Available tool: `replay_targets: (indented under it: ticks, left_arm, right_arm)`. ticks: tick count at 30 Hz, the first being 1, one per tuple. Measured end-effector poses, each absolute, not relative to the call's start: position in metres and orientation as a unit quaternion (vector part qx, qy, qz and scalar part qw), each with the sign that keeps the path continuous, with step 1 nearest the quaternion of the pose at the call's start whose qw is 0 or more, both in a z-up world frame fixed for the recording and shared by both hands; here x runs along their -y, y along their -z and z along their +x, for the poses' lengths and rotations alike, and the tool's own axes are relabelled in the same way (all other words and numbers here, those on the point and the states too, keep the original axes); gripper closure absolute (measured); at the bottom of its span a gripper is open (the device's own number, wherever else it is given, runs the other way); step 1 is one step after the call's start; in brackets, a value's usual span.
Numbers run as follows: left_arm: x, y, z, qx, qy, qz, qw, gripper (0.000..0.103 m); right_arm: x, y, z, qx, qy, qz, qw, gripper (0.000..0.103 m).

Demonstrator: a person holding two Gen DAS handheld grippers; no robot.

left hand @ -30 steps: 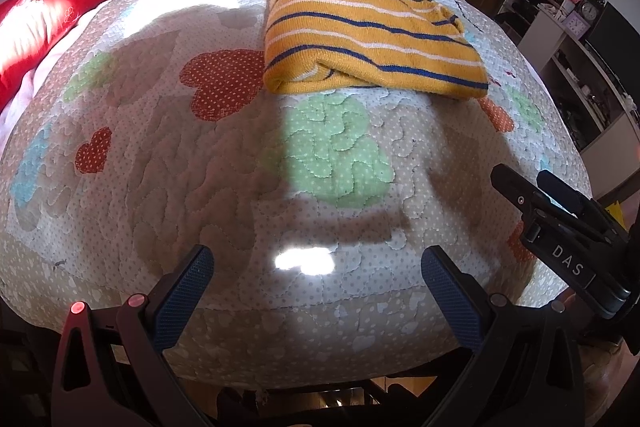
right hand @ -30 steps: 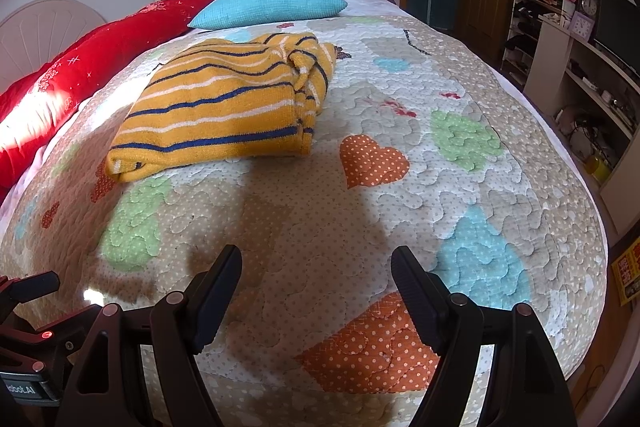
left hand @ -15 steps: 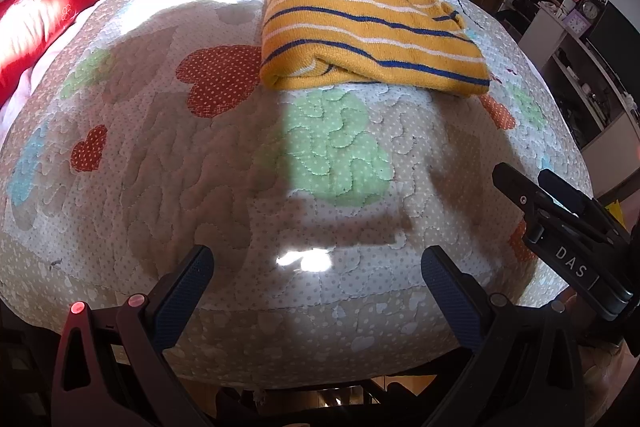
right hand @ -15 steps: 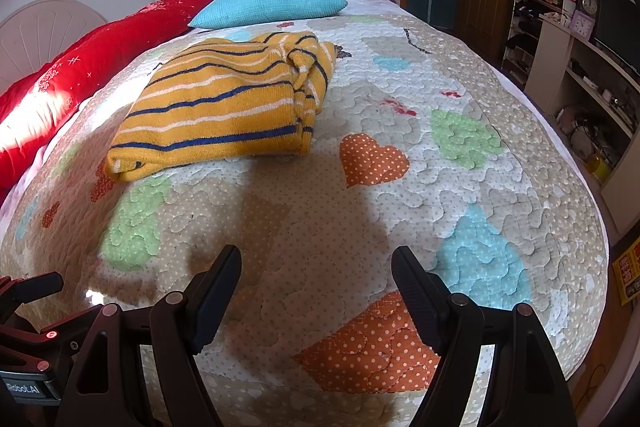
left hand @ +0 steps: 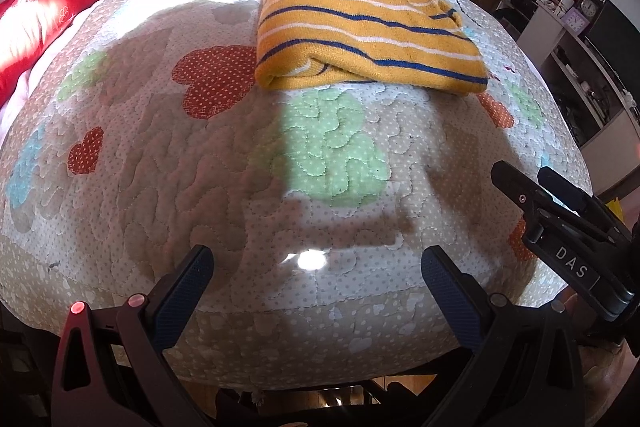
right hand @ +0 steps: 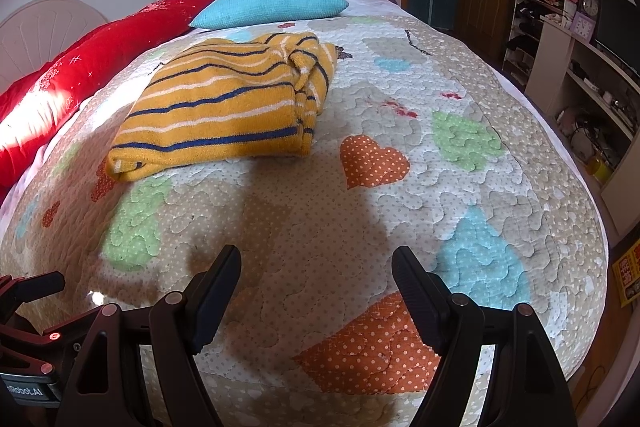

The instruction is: Fold small clothes

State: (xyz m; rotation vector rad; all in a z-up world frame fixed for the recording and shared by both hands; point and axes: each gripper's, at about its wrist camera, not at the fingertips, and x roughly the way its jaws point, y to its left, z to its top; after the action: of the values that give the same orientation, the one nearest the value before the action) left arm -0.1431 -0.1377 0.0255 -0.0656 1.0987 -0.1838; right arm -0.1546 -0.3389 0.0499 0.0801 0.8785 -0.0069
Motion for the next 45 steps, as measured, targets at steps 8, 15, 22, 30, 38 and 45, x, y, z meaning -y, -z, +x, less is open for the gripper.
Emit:
replay_targets:
  ticks: [8, 15, 22, 30, 38, 45]
  left_arm:
    - [0.1381, -0.0241, -0.1427, -0.523, 0.090, -0.032, 0.847, 0.000]
    - [0.1383, -0.0230, -0.1424, -0.525, 0.091, -0.033, 0.846, 0.000]
    - [0.1369, -0.0224, -0.1430, -0.525, 0.093, -0.034, 0.846, 0.000]
    - [0.1383, -0.0207, -0.1444, -0.526, 0.093, -0.034, 0.845, 0.000]
    - [0.1376, -0.0196, -0.1449, -0.526, 0.093, -0.034, 0.845, 0.000]
    - [0.1382, -0.0192, -0.1439, -0.525, 0.095, -0.036, 0.845, 0.000]
  right_arm:
    - [0.3385, -0.0486, -0.1529, -0.424, 0.001, 0.040, 0.905, 0.021]
    - [0.3385, -0.0483, -0.1538, -0.423, 0.002, 0.042, 0.905, 0.020]
    - [0.3368, -0.0477, -0.1564, -0.423, 0.000, 0.042, 0.905, 0.020]
    - [0.3341, -0.0466, -0.1568, -0.423, -0.005, 0.041, 0.905, 0.020]
    - [0.3365, -0.0473, -0.1574, -0.419, -0.008, 0.046, 0.907, 0.020]
    - [0.3325, -0.0490, -0.1574, -0.417, -0.012, 0.041, 0.908, 0.020]
